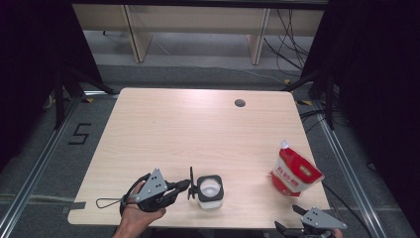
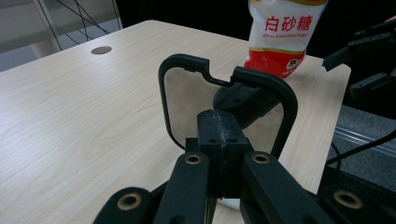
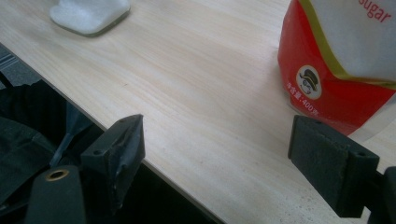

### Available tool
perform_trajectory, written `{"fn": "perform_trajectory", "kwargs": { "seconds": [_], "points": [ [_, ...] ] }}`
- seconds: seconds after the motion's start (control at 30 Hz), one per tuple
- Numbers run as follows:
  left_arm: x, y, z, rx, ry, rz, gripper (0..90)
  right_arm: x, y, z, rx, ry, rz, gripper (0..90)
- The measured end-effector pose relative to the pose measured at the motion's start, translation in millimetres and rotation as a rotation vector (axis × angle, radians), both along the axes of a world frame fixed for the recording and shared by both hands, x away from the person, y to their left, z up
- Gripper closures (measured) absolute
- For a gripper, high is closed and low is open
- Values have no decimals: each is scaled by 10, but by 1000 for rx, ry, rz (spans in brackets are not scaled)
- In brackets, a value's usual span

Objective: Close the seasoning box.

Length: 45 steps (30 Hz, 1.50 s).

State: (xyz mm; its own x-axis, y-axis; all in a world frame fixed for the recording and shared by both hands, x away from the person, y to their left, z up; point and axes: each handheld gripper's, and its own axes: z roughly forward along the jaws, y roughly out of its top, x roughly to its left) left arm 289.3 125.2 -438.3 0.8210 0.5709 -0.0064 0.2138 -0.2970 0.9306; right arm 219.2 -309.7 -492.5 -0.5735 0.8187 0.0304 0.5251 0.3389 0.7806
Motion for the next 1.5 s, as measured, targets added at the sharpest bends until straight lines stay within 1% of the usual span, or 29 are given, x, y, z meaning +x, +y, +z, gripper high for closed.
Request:
{"fn": "perform_trajectory", "kwargs": {
  "seconds": [0.07, 0.17, 0.2, 0.33, 0.37, 0.47, 0.5, 0.6, 0.63, 0.67, 0.7, 0.73, 0.77, 0.83, 0.87, 0.93, 0.97, 1.0, 1.03, 1.07, 1.13, 1.17, 1.2, 1.23, 1.33, 1.4, 1.43, 1.47, 1.5],
  "points": [
    [9, -10, 6, 6, -1, -9, 892, 15, -17, 6, -18, -24, 18, 196],
    [27, -35, 7, 18, -3, -29, 892, 15, -16, 3, -16, -18, 18, 196],
    [29, -53, -2, 7, 4, -29, 892, 12, -14, 3, -14, -7, 18, 196],
    [50, -117, -6, 25, 14, -43, 892, 19, -21, 9, -21, -33, 21, 198],
    [60, -140, -10, 25, 16, -50, 892, 17, -14, 6, -9, -23, 23, 198],
    [78, -199, -16, 35, 21, -59, 892, 17, -18, 9, -20, -28, 24, 198],
    [87, -217, -19, 32, 20, -65, 892, 13, -14, 10, -14, -15, 23, 198],
    [97, -258, -25, 36, 32, -66, 892, 16, -18, 9, -19, -26, 20, 198],
    [110, -274, -33, 34, 25, -76, 892, 14, -17, 10, -19, -23, 18, 198],
    [114, -285, -34, 46, 29, -74, 891, -2, -6, 12, -10, 0, 5, 199],
    [118, -306, -45, 40, 39, -73, 891, -3, -6, 13, -10, 1, 5, 198],
    [131, -323, -52, 48, 37, -81, 891, -22, 8, 18, 1, 19, -9, 198],
    [134, -349, -66, 41, 50, -81, 891, 6, -8, 11, -8, -24, 12, 198],
    [153, -393, -95, 52, 60, -92, 891, 14, -24, 16, -11, -34, 20, 198],
    [159, -410, -107, 50, 61, -96, 891, 15, -23, 11, -1, -24, 25, 198],
    [170, -441, -135, 58, 75, -99, 891, 13, -26, 9, -14, -37, 12, 198],
    [175, -452, -151, 66, 83, -100, 891, 1, -12, 8, -5, -20, 4, 198],
    [181, -466, -168, 75, 81, -106, 891, 19, -25, 6, -26, -42, 23, 198],
    [178, -475, -177, 61, 94, -102, 891, 15, -16, 5, -16, -25, 28, 198],
    [181, -485, -175, 58, 95, -108, 891, 15, -13, 4, -16, -25, 30, 198],
    [183, -487, -165, 72, 87, -107, 890, 13, -14, 3, -17, -25, 30, 198],
    [185, -489, -173, 61, 95, -108, 890, 13, -16, 4, -17, -25, 30, 198],
    [186, -489, -173, 59, 96, -107, 890, 20, -27, 7, -33, -43, 33, 198],
    [192, -487, -170, 62, 90, -110, 889, 18, -27, 10, -30, -40, 32, 198],
    [192, -480, -161, 66, 96, -103, 867, 18, -27, 9, -30, -39, 31, 198],
    [197, -468, -150, 53, 113, -97, 822, 18, -25, 9, -29, -39, 31, 198],
    [206, -465, -145, 41, 123, -109, 799, 19, -26, 9, -30, -39, 32, 198],
    [210, -448, -126, 52, 116, -111, 768, 16, -23, 8, -25, -29, 32, 198],
    [214, -433, -114, 44, 122, -109, 750, 14, -19, 3, -19, -25, 29, 198]
  ]
}}
